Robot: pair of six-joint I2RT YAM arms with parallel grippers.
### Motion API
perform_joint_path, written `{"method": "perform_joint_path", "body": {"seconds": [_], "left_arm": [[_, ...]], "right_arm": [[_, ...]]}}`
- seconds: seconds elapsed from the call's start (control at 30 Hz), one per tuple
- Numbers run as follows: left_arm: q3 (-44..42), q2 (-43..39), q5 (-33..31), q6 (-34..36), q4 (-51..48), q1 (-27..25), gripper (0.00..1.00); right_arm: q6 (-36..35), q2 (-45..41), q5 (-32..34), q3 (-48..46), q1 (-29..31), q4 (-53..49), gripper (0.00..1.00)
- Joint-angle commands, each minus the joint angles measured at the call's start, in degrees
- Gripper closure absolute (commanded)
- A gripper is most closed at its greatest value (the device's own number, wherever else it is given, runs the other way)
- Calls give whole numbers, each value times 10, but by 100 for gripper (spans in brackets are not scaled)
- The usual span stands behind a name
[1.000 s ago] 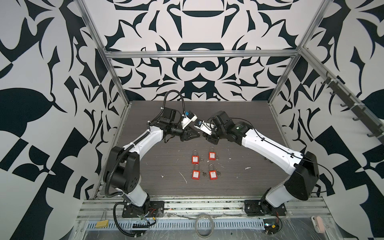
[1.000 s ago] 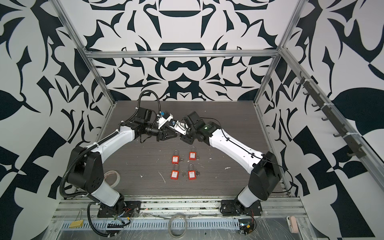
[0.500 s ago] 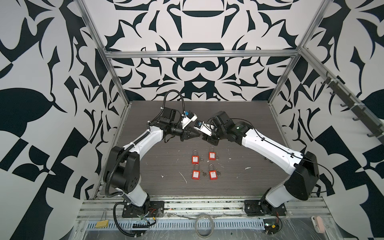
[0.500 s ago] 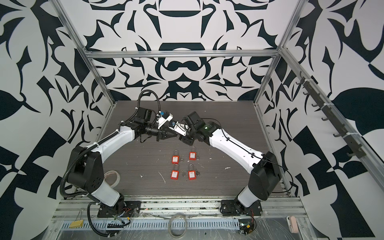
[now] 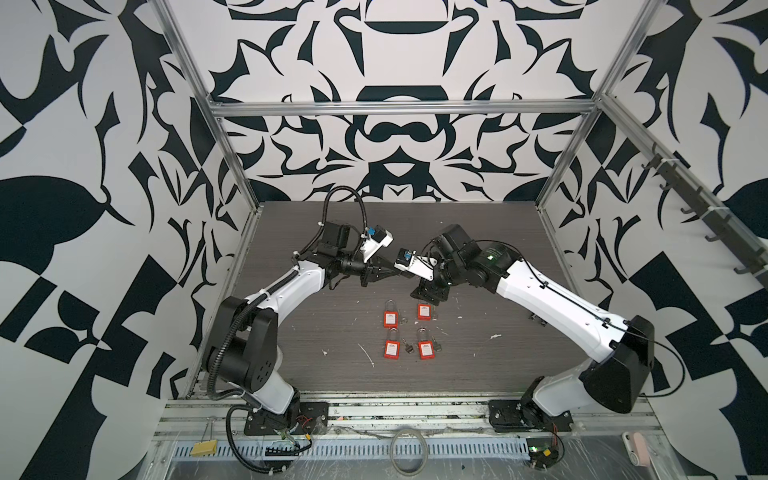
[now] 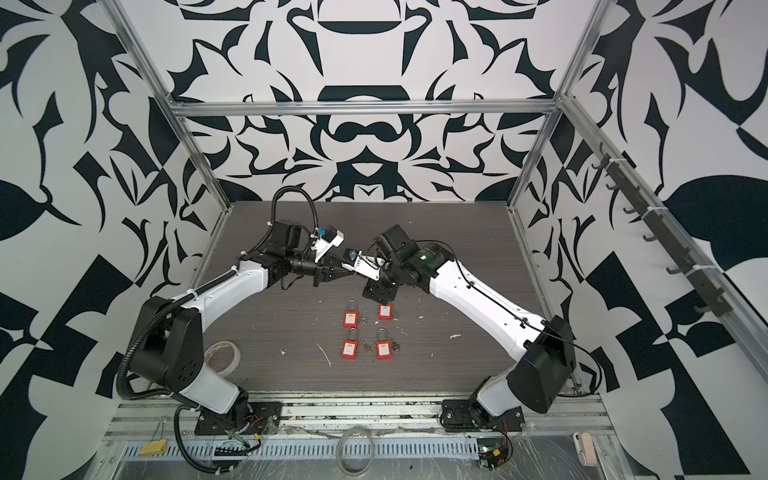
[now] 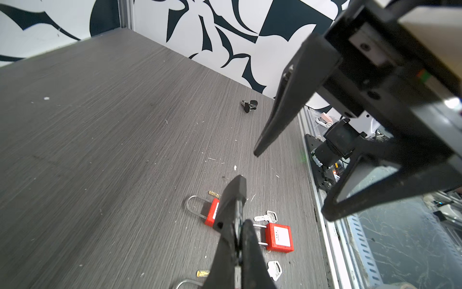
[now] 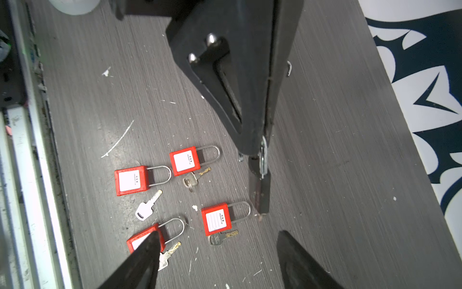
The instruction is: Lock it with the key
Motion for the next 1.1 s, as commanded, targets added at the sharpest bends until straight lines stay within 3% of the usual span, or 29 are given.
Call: {"method": "perform_joint_path", "body": {"seconds": [0.0,0.4,0.73,1.07], "left_arm": [[-23,-34,12,-9,80,-5,100],[-52,-69,36,14,96,-18,100],[-74,-100,46,34,93,-30,100],[-67,-105,43,45,73,-38,100]], "right_arm": [[8,-30,-23,0,-7,10,26],[-8,-13,-40,-17,-10,38,45],[-35,-21,-24,-24,-14,57,49],[-42,-36,-110,-34,-14,32,68]]}}
